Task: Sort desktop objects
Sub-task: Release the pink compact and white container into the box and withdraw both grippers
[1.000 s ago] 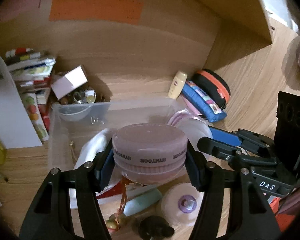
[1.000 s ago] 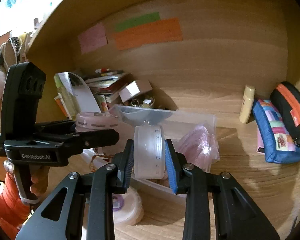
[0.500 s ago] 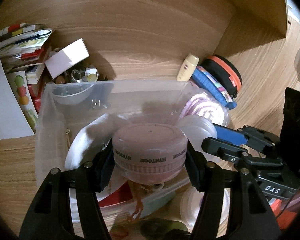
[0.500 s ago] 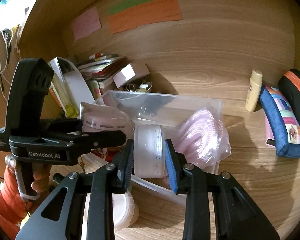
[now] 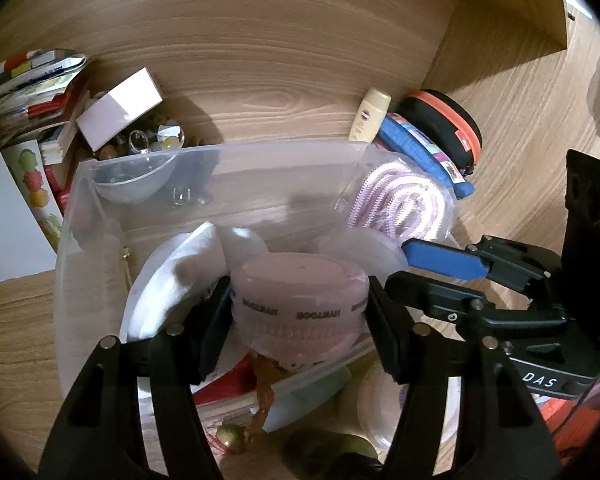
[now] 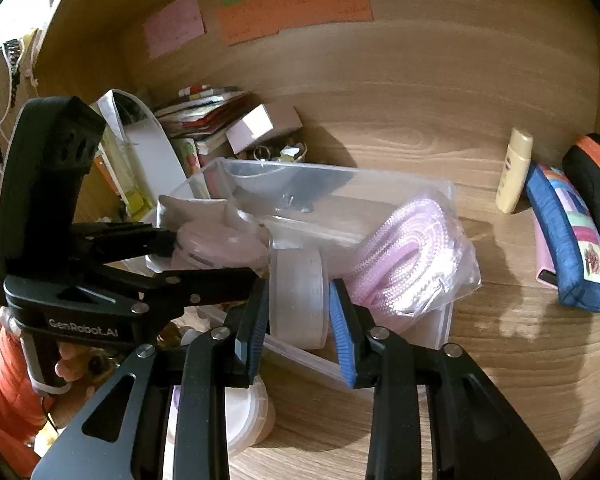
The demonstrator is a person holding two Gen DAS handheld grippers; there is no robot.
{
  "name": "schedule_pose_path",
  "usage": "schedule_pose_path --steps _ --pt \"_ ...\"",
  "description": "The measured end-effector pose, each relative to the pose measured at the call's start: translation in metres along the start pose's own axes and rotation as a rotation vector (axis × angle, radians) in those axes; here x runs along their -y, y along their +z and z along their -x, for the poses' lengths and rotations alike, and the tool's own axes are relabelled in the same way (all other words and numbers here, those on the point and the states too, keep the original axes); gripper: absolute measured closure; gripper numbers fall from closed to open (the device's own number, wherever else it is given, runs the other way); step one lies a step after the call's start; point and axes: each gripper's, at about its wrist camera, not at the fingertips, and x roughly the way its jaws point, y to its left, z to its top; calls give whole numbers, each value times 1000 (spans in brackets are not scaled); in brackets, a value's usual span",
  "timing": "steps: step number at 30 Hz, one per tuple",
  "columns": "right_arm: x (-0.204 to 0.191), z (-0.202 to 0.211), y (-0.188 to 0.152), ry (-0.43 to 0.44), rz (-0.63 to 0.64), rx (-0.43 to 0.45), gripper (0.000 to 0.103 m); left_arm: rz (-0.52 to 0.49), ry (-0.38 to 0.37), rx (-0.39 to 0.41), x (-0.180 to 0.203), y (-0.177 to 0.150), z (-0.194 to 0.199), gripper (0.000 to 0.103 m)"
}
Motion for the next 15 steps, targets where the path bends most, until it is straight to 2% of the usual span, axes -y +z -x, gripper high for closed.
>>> schedule_pose_path --steps 3,5,9,11,14,15 --pt "-1 2 1 -21 6 17 73 7 -18 4 -1 0 3 37" --pt "1 2 1 -25 1 17 64 10 -41 11 0 0 7 32" --pt "6 6 3 -5 -27 31 58 2 -50 49 3 1 18 30" --pt "7 10 3 -19 -39 54 44 0 -66 64 3 2 25 29" --pt "11 15 4 -1 -61 82 39 9 -79 97 3 0 37 24" --pt "12 16 4 0 -63 87 38 14 -77 109 2 0 41 19"
